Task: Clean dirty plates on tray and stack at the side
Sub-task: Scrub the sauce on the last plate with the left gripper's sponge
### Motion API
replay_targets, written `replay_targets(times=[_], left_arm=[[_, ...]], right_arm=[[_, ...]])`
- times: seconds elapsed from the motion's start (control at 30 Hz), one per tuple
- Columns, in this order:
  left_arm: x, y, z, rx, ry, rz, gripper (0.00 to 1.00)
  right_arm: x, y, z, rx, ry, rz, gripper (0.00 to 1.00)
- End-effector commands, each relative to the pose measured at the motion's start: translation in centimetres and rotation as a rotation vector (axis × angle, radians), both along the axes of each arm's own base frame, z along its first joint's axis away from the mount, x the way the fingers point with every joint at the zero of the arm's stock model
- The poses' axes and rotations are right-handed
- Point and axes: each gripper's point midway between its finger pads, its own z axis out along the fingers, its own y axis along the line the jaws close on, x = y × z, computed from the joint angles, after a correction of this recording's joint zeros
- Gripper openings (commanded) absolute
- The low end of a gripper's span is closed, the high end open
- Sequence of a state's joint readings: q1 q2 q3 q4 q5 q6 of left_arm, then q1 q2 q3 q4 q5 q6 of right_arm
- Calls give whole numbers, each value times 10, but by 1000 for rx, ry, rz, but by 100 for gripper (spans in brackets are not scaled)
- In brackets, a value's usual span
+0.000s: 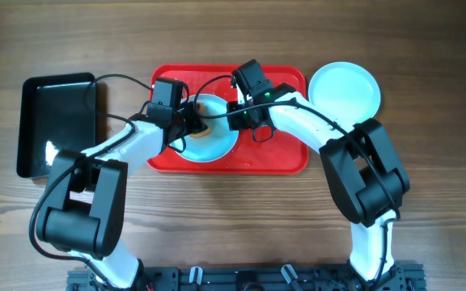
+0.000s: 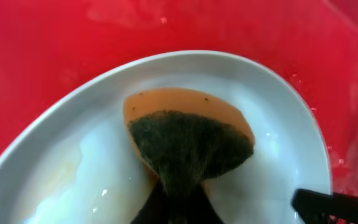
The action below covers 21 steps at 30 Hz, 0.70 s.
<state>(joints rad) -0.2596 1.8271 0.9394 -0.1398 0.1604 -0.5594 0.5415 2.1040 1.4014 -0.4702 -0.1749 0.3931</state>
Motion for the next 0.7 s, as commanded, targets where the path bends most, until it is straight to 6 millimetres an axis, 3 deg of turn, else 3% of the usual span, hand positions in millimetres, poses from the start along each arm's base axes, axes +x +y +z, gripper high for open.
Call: replay_targets(times=[0.0,0.03,0.13,0.2,0.27,0.47,0.57,0.67], left_arm=[[-18,46,-29,236,91,101,4],[-23,69,-31,334,111,149,4],[-35,111,-27,494,151,234,4],[-40,130,-18,541,162,276,4],[-38,135,-7,531,144,298,4],[-24,135,66,463,-48,354,4],[-28,136,106,430,-135,375,4],[-38,127,121,371,-149,348,4]], right_arm=[[-5,-12,-21,-66,31,-21,4],[-5,-12,-21,-67,30,-21,4],[-5,-12,-21,-69,28,-19,4],[-5,-12,-21,-69,27,-18,4],[-5,-12,-21,-69,26,-18,4],[-5,-12,-21,-70,26,-19,4],[-4,-14,-21,-78,22,-23,4],[-2,-12,-17,-72,12,-23,4]])
